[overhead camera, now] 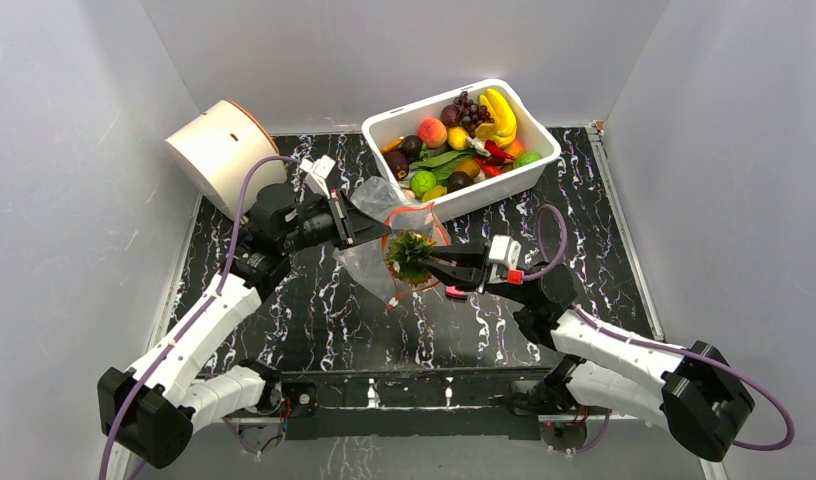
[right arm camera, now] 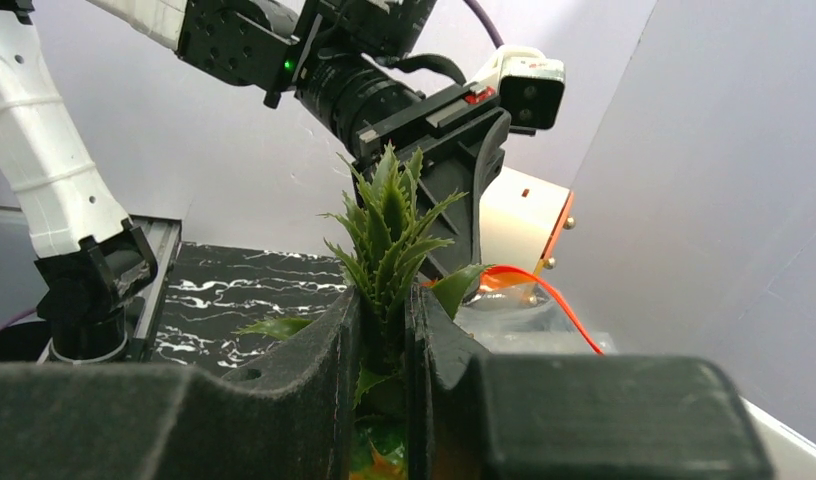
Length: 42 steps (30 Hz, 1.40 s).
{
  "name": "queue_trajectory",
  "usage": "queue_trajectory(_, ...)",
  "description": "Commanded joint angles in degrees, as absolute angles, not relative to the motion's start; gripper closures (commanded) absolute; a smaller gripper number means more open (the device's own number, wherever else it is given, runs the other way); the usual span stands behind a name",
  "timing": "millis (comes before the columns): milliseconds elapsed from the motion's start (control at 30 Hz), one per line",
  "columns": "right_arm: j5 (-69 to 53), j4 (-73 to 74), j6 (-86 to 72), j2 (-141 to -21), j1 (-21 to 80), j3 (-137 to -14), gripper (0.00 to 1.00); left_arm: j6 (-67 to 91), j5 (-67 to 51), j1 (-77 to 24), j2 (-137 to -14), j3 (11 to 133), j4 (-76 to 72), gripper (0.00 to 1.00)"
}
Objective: Place the food in the zip-top bag and seal the zipper
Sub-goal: Place the fake fruit in the zipper food storage bag.
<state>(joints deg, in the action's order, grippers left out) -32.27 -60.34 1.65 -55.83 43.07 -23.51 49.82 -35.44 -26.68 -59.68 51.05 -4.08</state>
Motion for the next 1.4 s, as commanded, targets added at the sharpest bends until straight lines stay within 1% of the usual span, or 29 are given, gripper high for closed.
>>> queue_trajectory(0, -31.57, -70.56, 2.39, -56.51, 43.32, -23.98, 0.98, 51.75, -38.66, -26.31, -58.87, 50.37, -6.73, 1.00)
queue_trajectory(200, -34.57, -72.59, 3.53, -55.44, 43.30, -25.04, 0.97, 51.86, -41.28, -26.30, -59.95, 50.53, -7.88, 1.00)
queue_trajectory(400, -33.93, -69.40, 9.96, -55.02, 43.33, -21.70, 0.95, 53.32, -44.77, -26.33, -60.68, 50.31, -9.44, 1.00)
queue_trajectory(567, -32.70, -63.75, 14.11, -55.35, 43.29, -22.15, 0.93, 52.57, -45.88, -26.27, -61.16, 50.72, -9.04, 1.00)
queue_trajectory(700, -29.53, -67.55, 9.82, -55.87, 43.26, -19.35, 0.86, 51.15, -46.28, -26.28, -61.35, 51.71, -8.08, 1.00)
queue_trajectory(800, -29.10, -69.48, 7.32, -56.05, 43.26, -16.99, 0.86, 50.50, -46.01, -26.28, -61.35, 51.59, -7.17, 1.00)
queue_trajectory(900, -24.80, -68.28, 6.25, -55.69, 43.26, -16.85, 0.85, 50.50, -45.25, -26.28, -61.03, 51.25, -7.10, 1.00)
queue_trajectory(1000, -20.20, -67.53, 3.34, -55.70, 43.31, -16.85, 0.78, 48.70, -43.17, -26.27, -60.43, 51.68, -5.28, 1.00)
queue_trajectory(1133, -20.48, -66.56, 1.06, -56.77, 43.29, -16.25, 0.71, 46.21, -40.37, -26.04, -60.37, 51.34, -3.08, 1.00)
queue_trajectory(1233, -20.65, -64.17, 0.40, -57.00, 43.33, -15.71, 0.62, 45.70, -39.21, -25.69, -60.47, 50.62, -2.91, 1.00)
queue_trajectory(1300, -20.61, -59.78, 0.10, -56.44, 43.33, -16.63, 0.56, 44.61, -37.75, -25.55, -60.16, 50.61, -1.54, 1.00)
queue_trajectory(1367, -21.29, -49.23, 0.58, -55.65, 43.32, -21.31, 0.52, 42.86, -35.53, -25.42, -59.59, 50.85, 0.54, 1.00)
